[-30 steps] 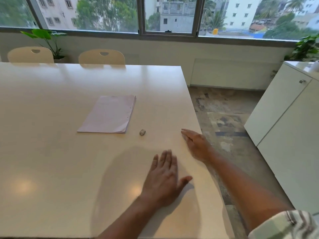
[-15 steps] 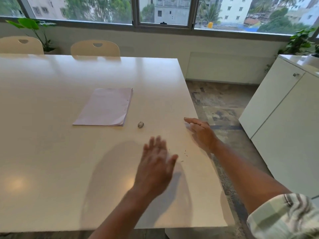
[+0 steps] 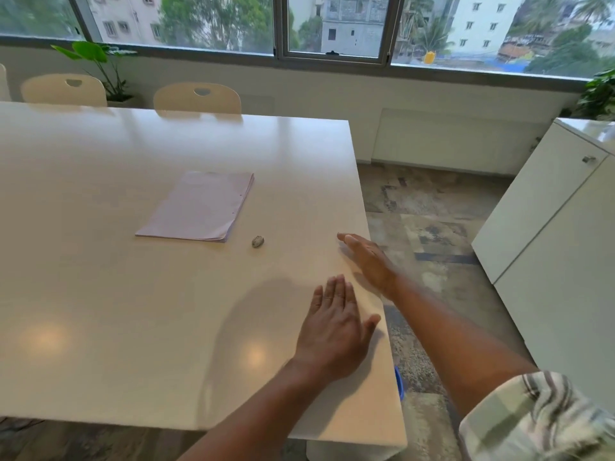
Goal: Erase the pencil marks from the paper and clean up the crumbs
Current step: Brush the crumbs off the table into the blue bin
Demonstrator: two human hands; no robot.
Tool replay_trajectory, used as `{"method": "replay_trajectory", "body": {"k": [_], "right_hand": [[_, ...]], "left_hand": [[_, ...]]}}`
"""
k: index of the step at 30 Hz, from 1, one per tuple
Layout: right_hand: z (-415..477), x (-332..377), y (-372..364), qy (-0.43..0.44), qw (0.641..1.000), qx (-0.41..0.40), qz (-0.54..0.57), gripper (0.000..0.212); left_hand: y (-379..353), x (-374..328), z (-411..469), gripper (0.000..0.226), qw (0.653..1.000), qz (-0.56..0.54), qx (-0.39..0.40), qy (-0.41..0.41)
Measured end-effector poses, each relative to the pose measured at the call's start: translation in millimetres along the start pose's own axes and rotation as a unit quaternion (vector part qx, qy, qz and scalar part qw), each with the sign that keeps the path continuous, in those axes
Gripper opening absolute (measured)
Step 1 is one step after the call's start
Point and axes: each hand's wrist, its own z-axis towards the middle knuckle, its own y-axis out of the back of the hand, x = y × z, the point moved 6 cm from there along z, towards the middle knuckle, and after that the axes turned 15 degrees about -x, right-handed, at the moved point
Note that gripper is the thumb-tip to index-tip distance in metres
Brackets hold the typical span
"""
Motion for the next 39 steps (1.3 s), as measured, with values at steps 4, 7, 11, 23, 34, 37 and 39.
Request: {"method": "replay_trajectory", "body": {"k": [4, 7, 11, 23, 34, 37, 39], "right_hand": [[1, -3, -1, -0.014, 0.999, 0.033, 0.034, 0.066], [2, -4, 2, -0.021, 0.998, 0.036, 0.055, 0.052], [0, -1, 3, -0.016, 0.996, 0.046, 0.077, 0.062], [3, -4, 9, -0.021, 0.994, 0.063, 0.086, 0.069], [7, -6, 10, -0.043, 0.987, 0.112, 0.109, 0.082], [8, -8, 7, -0.035, 0.985, 0.133, 0.105, 0.073], [11, -10, 7, -0.03, 0.983, 0.143, 0.108, 0.061]], "left_hand": [[10, -22, 4, 0.071, 0.994, -0.101, -0.031, -0.005], [28, -19, 4, 0.065, 0.983, -0.159, -0.093, 0.012], [40, 32, 0, 0.079, 0.988, -0.059, -0.123, 0.071], [-7, -16, 2, 0.09, 0.997, 0.039, -0.006, 0.073], [17, -4, 3, 0.076, 0.977, -0.09, -0.148, 0.122], [21, 32, -19, 0.099, 0.972, -0.017, -0.138, 0.189], [13, 33, -30, 0.101, 0.974, 0.046, -0.098, 0.2]]}}
